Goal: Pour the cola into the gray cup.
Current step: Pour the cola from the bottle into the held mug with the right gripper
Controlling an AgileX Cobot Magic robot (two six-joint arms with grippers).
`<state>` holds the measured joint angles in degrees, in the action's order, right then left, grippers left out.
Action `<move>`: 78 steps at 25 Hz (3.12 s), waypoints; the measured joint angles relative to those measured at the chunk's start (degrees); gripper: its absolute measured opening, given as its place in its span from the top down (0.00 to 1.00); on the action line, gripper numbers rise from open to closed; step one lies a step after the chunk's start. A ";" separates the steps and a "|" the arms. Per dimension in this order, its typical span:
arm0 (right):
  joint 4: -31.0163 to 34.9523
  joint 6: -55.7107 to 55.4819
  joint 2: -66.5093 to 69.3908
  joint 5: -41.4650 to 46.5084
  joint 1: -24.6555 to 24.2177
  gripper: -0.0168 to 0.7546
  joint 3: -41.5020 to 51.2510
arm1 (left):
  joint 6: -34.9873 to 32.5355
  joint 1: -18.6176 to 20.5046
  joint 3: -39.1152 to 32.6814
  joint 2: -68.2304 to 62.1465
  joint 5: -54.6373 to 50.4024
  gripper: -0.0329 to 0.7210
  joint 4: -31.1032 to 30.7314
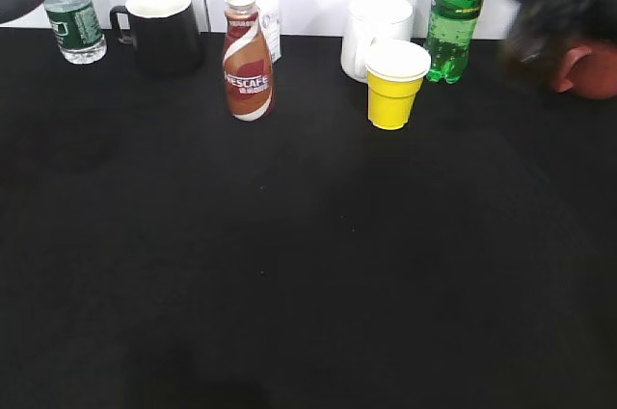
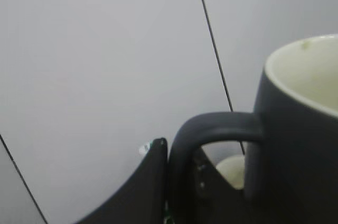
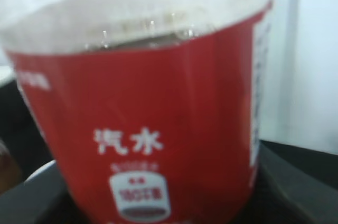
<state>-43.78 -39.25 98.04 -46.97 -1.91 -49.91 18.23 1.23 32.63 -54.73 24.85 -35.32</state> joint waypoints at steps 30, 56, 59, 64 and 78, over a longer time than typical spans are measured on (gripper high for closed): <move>-59.47 -31.37 -19.01 -0.02 0.00 0.36 0.04 | 28.53 -23.99 39.60 -57.59 41.18 0.89 -37.18; -61.13 -8.06 -19.01 16.49 0.00 0.36 -0.54 | 28.95 -29.95 44.73 -62.71 34.14 0.89 -32.36; -61.13 -4.57 -19.01 17.33 0.00 0.36 -0.97 | 28.95 -29.95 44.73 -62.71 33.83 0.89 -33.26; -61.13 -3.92 -19.01 19.50 3.42 0.36 -0.97 | 28.95 -29.95 45.04 -63.27 31.81 0.89 -34.27; -60.97 -1.55 -19.01 36.61 11.72 0.36 -0.97 | 28.95 -28.64 47.01 -65.06 20.82 0.89 -32.10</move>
<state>-104.75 -40.80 79.03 -10.36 9.82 -50.89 47.19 -27.41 79.65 -119.79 45.66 -67.42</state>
